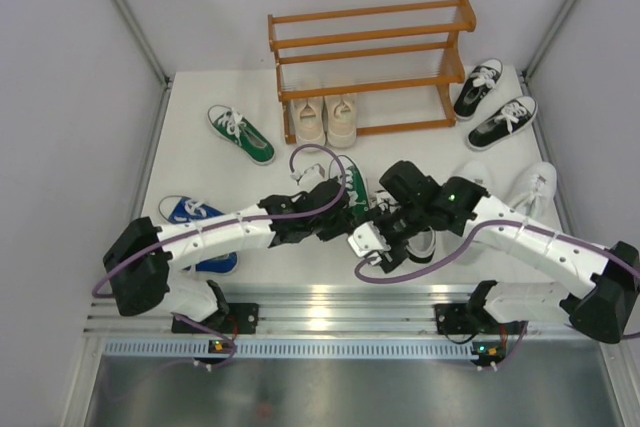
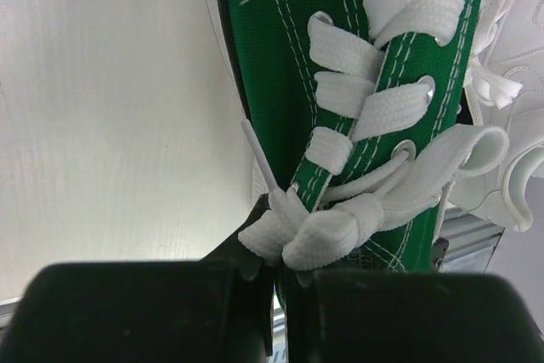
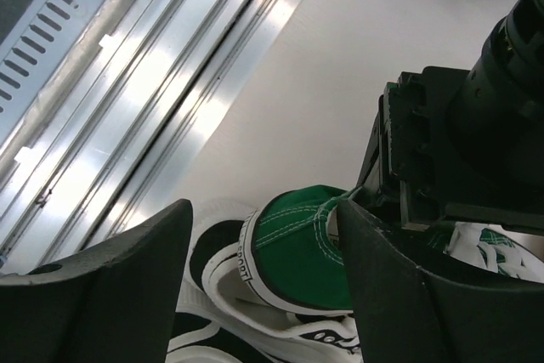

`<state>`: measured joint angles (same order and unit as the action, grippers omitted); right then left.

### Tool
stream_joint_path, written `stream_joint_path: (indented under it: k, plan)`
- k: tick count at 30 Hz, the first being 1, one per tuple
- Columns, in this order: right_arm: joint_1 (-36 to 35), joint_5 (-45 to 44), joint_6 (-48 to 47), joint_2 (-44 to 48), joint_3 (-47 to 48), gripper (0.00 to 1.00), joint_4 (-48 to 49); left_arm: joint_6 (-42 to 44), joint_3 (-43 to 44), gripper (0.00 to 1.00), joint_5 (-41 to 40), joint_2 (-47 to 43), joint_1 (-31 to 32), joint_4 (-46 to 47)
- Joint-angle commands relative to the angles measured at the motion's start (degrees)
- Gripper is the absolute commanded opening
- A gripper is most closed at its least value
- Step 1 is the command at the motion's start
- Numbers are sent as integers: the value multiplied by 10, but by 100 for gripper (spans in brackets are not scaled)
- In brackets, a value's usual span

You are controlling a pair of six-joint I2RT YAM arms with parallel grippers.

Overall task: Place and organize the shoes onto the shoe shelf
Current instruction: Place the shoe at the shoe shelf.

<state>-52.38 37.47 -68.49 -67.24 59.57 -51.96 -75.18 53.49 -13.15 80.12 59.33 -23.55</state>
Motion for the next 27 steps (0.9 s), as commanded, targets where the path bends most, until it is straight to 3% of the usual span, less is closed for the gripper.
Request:
stream_joint_path:
  k: [1, 10, 11, 16, 19, 22, 23, 26, 27]
  plan:
    - [-18, -31, 27, -11, -2, 68, 54, -19, 33, 0, -21, -22, 4, 51]
    - [-29, -112, 49, -29, -4, 45, 74, -23, 14, 0, -27, -56, 5, 50]
    - [-29, -115, 51, -32, -2, 38, 72, -23, 13, 0, -29, -59, 4, 50]
    - [-29, -136, 49, -38, 3, 20, 59, -23, -7, 0, -36, -87, 5, 49]
    - [-29, -146, 42, -42, 16, 0, 40, -20, -21, 0, -42, -100, 4, 53]
    - [-30, -157, 34, -39, 26, 0, 23, -17, -36, 1, -45, -115, 4, 68]
    - [-29, -159, 24, -39, 29, 0, 15, -16, -47, 5, -44, -118, 4, 74]
    - [-22, -153, 13, -39, 46, 0, -17, 4, -77, 37, -35, -137, 3, 114]
    - [-15, -145, 10, -39, 50, 0, -22, 19, -87, 53, -32, -152, 3, 130]
